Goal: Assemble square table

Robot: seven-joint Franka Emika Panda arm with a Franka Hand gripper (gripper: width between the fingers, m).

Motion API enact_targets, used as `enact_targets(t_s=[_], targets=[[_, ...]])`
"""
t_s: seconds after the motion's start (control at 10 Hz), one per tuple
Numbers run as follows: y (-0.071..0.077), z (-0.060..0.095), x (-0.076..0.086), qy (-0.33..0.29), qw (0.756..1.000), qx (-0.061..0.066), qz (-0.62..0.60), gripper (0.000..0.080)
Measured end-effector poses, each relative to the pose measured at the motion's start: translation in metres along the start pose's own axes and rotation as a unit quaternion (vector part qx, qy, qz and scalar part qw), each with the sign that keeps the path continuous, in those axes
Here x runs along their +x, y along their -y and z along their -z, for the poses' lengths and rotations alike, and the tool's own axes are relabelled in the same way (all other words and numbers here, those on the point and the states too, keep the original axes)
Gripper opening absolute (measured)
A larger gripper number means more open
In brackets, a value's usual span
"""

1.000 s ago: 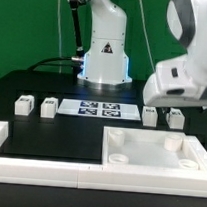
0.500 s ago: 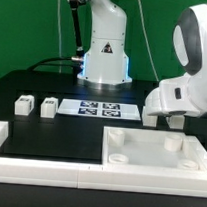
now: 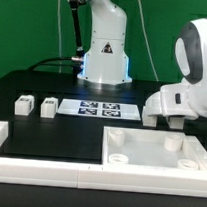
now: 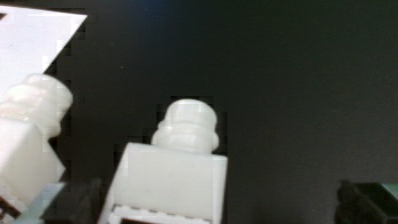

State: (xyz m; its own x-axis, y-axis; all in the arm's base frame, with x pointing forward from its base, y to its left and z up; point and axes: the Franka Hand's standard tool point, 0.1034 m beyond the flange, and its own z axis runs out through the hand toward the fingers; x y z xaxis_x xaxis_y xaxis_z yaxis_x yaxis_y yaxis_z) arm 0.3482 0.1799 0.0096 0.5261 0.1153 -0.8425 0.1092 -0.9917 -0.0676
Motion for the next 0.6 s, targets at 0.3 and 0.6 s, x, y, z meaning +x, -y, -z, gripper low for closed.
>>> enact_targets(t_s=[0.3, 0.6], targets=[[0.0001, -0.0003, -0.0001, 0.0, 1.0, 0.0, 0.0, 0.0399], [0.0002, -0.0004, -0.0001, 0.001, 1.0, 0.0, 0.0, 0.0285]])
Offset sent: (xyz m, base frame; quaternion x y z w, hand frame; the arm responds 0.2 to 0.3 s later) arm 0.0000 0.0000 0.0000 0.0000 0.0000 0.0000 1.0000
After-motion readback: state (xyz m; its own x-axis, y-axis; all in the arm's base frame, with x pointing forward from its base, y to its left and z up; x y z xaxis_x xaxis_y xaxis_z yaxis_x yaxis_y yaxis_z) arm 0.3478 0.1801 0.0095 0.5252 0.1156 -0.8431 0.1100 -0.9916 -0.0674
